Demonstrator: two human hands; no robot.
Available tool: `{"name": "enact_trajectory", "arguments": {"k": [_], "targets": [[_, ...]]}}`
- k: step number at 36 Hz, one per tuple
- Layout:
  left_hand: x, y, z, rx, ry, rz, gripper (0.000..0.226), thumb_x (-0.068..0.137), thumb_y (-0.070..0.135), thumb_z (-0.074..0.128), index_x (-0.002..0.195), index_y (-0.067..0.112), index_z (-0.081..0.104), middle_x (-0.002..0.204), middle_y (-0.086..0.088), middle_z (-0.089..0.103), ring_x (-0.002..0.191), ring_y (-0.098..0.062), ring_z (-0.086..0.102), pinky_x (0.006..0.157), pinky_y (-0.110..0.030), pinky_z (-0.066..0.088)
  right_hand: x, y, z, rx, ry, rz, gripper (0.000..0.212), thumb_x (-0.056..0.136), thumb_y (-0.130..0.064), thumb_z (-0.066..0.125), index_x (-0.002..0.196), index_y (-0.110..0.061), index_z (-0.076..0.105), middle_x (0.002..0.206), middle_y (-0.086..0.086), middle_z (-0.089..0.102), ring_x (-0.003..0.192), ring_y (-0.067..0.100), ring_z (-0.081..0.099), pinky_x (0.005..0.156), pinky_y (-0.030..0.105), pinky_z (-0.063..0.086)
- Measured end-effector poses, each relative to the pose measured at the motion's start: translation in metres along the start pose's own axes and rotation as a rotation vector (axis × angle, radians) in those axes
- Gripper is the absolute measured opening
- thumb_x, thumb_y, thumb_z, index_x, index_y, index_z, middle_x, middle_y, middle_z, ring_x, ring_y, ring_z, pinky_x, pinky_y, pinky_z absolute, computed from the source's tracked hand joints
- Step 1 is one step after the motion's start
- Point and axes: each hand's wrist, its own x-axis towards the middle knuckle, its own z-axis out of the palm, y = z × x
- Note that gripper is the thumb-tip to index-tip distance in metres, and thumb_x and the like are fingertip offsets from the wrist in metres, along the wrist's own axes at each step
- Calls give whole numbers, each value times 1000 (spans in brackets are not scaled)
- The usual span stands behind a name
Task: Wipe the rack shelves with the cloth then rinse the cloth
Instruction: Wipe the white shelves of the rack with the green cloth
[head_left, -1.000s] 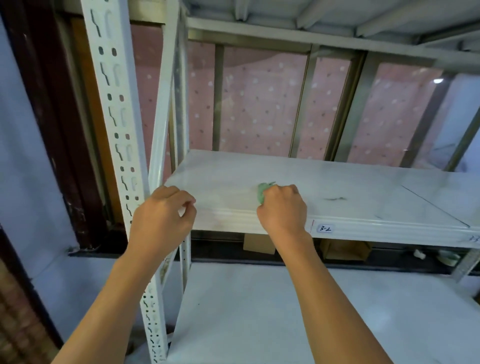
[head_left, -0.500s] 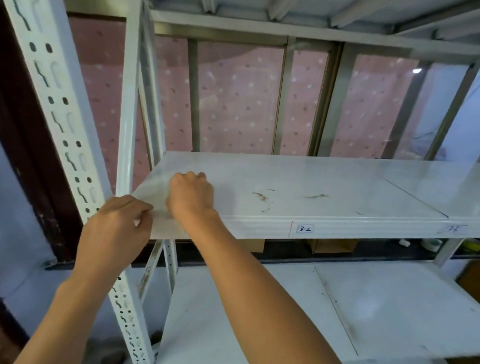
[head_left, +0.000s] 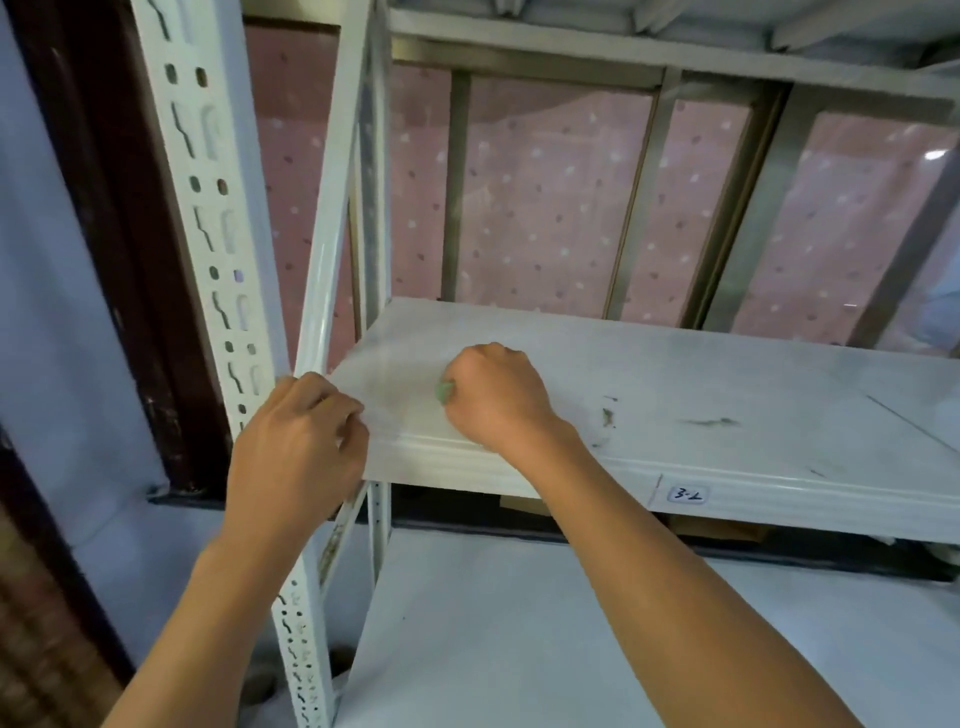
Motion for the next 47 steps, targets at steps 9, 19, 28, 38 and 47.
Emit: {"name": "enact_trajectory", "arguments": {"k": [9,19,28,38,47], "targets": [[-21,-7,-8,14,334,13,27,83,-14,49,92,-8,74,93,-23,69,82,-33,62,72,-26,43,-1,-87,23,244,-10,-406,14,81,-17,59,83,-17,72,78,1,54,77,26,58,62,30,41],[-23,-12,-2,7,339,22,29,89,-12,48,94,-5,75,92,-21,71,87,-33,64,84,-24,45,-11,-72,22,231,88,-327,18,87,-25,59,84,-10,69,74,-1,44,66,22,47,58,28,33],[-23,-12,3,-13,74,163,17,92,14,64,95,4,78,96,-8,74,85,-27,68,78,-34,56,-47,30,-4,104,43,-105,21,89,-27,56,93,-31,76,92,-11,61,82,12,56,74,24,42],[-11,2,11,-100,108,199,18,92,25,71,90,9,79,93,-3,73,84,-24,68,74,-36,56,52,-3,13,159,-208,-562,20,93,-24,61,111,-27,70,111,-10,65,101,10,57,84,25,45],[8,18,30,-174,-2,169,34,94,37,69,69,15,73,70,4,64,62,-19,57,57,-38,48,177,-6,64,141,-209,-544,19,92,-12,57,106,-20,67,107,-5,63,96,18,58,72,23,38]]}}
